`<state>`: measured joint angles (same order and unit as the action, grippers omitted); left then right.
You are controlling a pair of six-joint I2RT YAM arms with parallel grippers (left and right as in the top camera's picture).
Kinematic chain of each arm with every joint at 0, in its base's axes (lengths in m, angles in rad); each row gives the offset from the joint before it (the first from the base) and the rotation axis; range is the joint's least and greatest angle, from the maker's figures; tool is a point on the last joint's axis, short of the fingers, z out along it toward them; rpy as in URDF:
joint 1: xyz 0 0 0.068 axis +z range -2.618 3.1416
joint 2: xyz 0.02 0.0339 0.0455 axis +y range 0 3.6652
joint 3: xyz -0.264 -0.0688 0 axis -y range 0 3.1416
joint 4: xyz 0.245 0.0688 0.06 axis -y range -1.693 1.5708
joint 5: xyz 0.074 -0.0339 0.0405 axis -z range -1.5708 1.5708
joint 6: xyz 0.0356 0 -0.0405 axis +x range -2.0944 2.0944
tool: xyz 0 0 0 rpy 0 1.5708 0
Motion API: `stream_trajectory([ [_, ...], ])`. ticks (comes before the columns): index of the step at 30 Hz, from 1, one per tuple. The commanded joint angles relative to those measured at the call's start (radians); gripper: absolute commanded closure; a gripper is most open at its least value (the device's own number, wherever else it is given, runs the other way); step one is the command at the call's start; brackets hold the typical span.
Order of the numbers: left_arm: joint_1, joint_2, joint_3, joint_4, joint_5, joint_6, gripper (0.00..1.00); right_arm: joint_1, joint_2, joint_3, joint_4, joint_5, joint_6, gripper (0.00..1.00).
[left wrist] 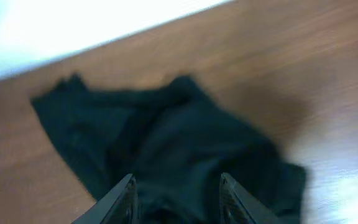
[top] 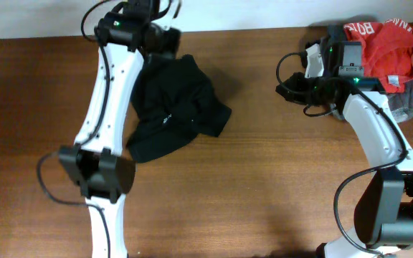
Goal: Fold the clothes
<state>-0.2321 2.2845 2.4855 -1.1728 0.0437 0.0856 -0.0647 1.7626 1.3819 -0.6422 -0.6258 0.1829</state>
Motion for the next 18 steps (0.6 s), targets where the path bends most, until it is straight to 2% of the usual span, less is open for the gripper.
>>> stream_trajectory([
  [1,0.056,0.067,0.009,-0.075,0.009,0.006,0.57,0.006,-0.017,0.011,-0.041,0.009,-0.055,0.94],
  [4,0.074,0.094,0.009,-0.148,0.031,-0.009,0.62,0.039,-0.016,0.011,-0.085,0.008,-0.095,0.96],
  [8,0.106,0.101,0.009,-0.134,0.031,-0.054,0.6,0.149,0.0,0.011,-0.062,0.009,-0.104,0.96],
  [13,0.166,0.104,0.009,-0.076,0.035,-0.12,0.52,0.321,0.055,0.011,0.086,0.139,0.067,0.96],
  [18,0.201,0.106,0.009,-0.111,0.042,-0.119,0.5,0.432,0.133,0.011,0.15,0.262,0.168,0.77],
])
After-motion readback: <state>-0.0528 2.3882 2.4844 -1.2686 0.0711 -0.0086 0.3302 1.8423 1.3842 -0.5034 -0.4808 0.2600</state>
